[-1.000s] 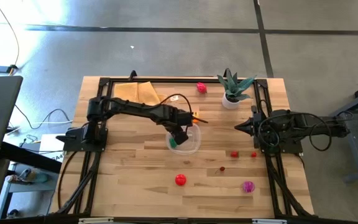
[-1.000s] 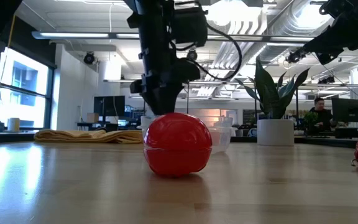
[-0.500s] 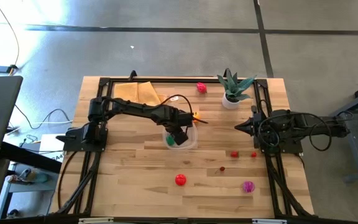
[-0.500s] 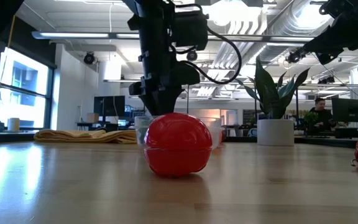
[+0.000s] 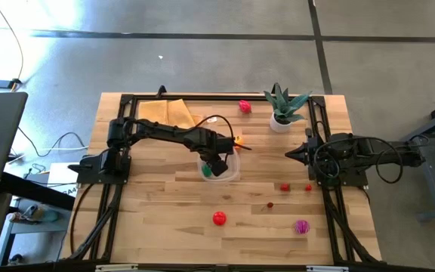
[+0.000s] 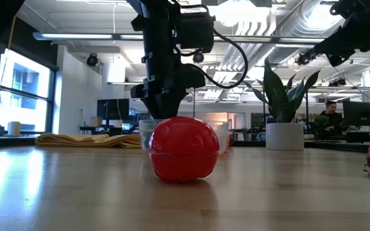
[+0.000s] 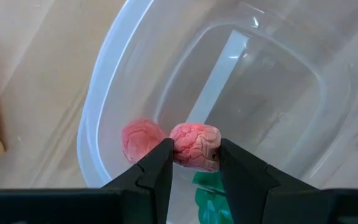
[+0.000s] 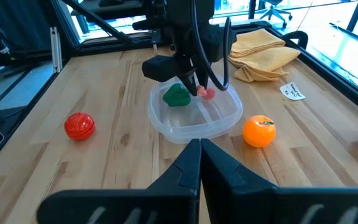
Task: Pick and placing Produce into tupperware
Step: Put the pink peach into the transparent bin
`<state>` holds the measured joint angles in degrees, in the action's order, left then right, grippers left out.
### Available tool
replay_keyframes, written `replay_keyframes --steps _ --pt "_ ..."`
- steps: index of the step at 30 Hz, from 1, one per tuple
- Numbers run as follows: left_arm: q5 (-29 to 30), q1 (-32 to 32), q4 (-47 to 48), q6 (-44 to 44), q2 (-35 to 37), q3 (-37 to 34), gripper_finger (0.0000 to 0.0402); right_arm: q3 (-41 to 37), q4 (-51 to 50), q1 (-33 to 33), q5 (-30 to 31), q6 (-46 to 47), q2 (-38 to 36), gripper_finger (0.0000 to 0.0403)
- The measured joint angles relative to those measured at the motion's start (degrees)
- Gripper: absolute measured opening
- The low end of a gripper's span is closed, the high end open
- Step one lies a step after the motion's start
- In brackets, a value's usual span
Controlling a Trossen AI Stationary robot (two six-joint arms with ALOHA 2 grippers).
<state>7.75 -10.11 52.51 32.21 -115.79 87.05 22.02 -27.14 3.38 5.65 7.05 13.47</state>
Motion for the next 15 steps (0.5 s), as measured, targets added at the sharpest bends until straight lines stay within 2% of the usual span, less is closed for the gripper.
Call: replay_keyframes --steps 15 --pt "-0.7 0.0 -0.5 0.1 -1.3 0.0 0.0113 0.0 0.0 0.0 0.0 0.0 0.0 0.0000"
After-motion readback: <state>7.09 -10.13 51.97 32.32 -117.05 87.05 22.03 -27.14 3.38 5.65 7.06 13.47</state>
